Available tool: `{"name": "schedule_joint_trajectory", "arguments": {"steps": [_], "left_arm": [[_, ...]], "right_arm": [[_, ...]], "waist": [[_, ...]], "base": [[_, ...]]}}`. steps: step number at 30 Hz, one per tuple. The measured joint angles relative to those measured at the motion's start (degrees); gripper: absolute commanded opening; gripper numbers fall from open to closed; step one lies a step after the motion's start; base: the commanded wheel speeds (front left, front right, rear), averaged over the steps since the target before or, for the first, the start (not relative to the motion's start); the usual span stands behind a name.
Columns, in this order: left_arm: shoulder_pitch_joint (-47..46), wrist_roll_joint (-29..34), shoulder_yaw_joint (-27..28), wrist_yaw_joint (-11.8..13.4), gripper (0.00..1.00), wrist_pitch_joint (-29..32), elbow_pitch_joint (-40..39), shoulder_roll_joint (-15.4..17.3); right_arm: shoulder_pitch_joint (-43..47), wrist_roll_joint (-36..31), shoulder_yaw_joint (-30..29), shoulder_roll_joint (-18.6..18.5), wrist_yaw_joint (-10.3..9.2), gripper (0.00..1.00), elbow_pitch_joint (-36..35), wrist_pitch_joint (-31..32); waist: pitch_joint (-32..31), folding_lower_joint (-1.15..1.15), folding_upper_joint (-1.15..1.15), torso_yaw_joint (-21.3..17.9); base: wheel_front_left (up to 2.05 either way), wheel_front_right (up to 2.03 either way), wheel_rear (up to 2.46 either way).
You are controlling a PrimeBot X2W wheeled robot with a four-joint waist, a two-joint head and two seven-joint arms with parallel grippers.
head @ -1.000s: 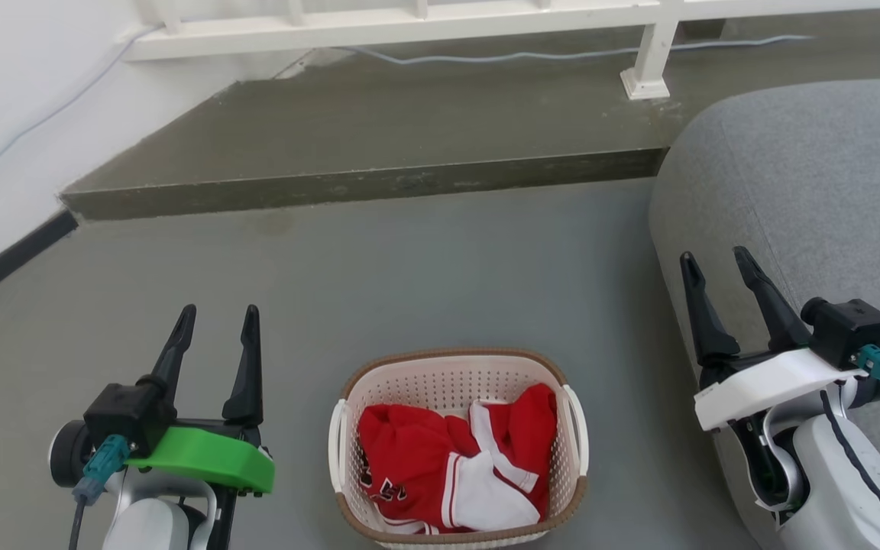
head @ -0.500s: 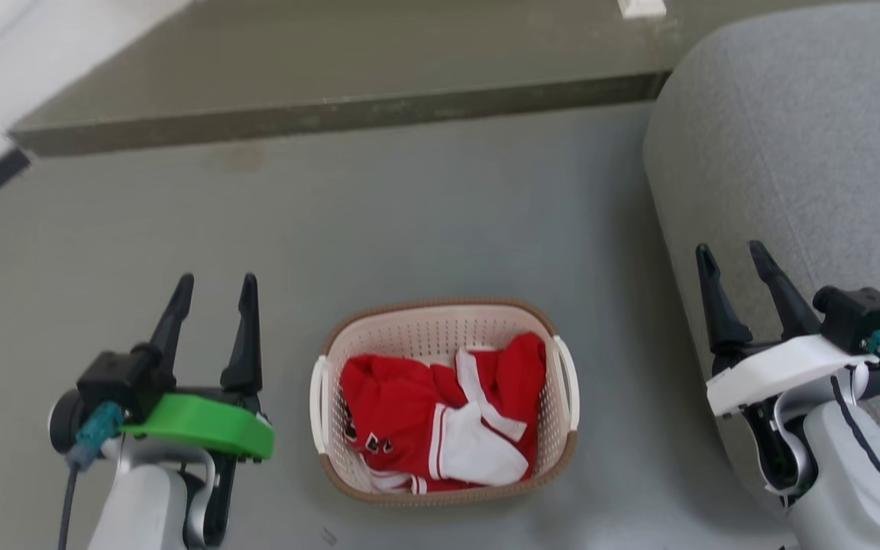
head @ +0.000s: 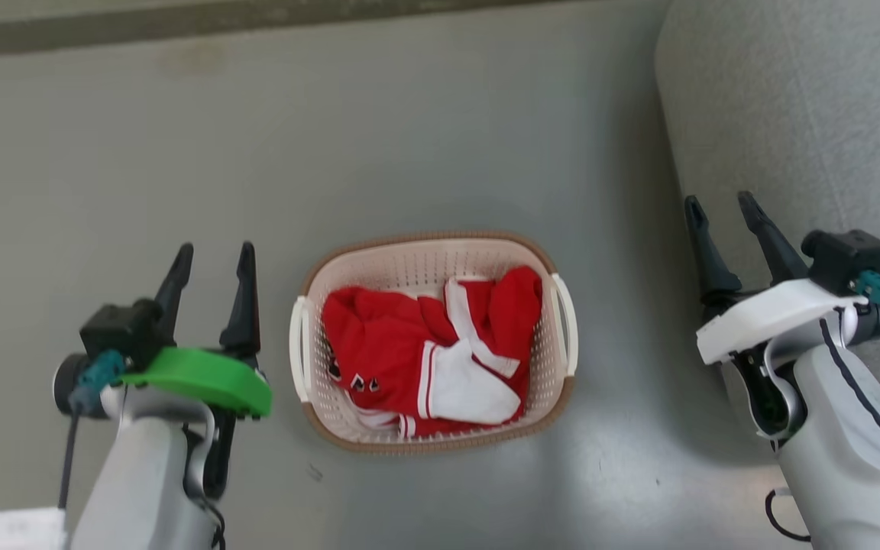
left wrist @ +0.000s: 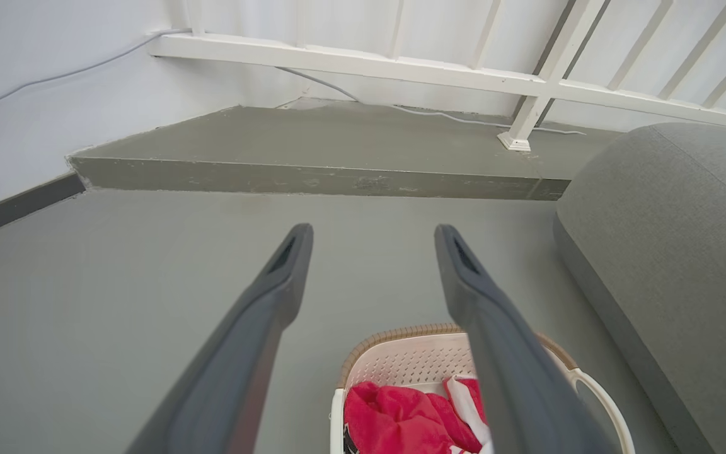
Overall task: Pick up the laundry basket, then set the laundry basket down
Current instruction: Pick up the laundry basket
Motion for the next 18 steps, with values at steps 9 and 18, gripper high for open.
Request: {"name": "schedule_joint_trajectory", "arguments": {"steps": [9,18], "left_arm": [[-7.2,-1.9,-0.7,0.0,1.0,0.1,5.8,-0.2],[-12.8,-3.3,-2.8,-0.5,1.0,1.4,13.2,-0.4]], "right_arm": [[-5.1,0.1,1.9,1.3,0.93,1.0,6.4,1.8],[-10.3,0.0,3.7,2.0,1.19,1.0,12.7,3.5]], "waist": [[6.6,0.0,0.0,0.0],[12.9,0.0,0.0,0.5]], "base": [[0.0,0.0,0.0],[0.0,0.0,0.0]]}}
